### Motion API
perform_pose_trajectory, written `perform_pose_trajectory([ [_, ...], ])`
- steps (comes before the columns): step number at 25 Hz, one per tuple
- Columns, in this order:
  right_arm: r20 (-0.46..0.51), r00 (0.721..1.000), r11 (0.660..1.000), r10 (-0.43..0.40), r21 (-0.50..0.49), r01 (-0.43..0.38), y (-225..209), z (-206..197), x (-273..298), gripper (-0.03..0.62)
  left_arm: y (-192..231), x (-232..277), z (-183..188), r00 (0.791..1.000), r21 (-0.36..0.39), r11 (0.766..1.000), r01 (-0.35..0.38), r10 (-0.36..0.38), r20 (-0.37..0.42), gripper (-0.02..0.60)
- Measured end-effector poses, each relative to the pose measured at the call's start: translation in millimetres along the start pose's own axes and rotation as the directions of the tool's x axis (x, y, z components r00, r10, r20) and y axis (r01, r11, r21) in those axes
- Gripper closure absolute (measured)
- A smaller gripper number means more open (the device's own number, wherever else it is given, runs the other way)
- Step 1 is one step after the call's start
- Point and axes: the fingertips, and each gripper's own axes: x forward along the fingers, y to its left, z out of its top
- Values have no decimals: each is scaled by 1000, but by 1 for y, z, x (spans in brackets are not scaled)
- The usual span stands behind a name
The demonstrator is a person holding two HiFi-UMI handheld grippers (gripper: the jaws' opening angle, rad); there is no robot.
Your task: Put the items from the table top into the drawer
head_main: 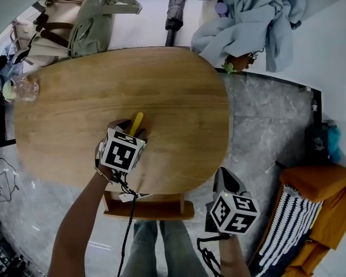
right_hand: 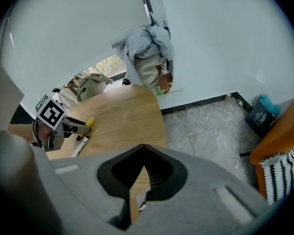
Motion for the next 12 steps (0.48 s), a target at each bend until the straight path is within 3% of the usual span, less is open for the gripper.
perform_pose_trajectory([
  [7, -1, 1000, 1000, 10, -10, -10, 3, 2, 0, 589, -1, -1, -1, 1000, -13, 1000, 2, -2, -9, 497],
  [12, 1, 1000, 1000, 6, -10, -6, -2, 1, -1, 589, -1, -1, -5, 999, -13, 1000, 9, -10, -35, 500],
])
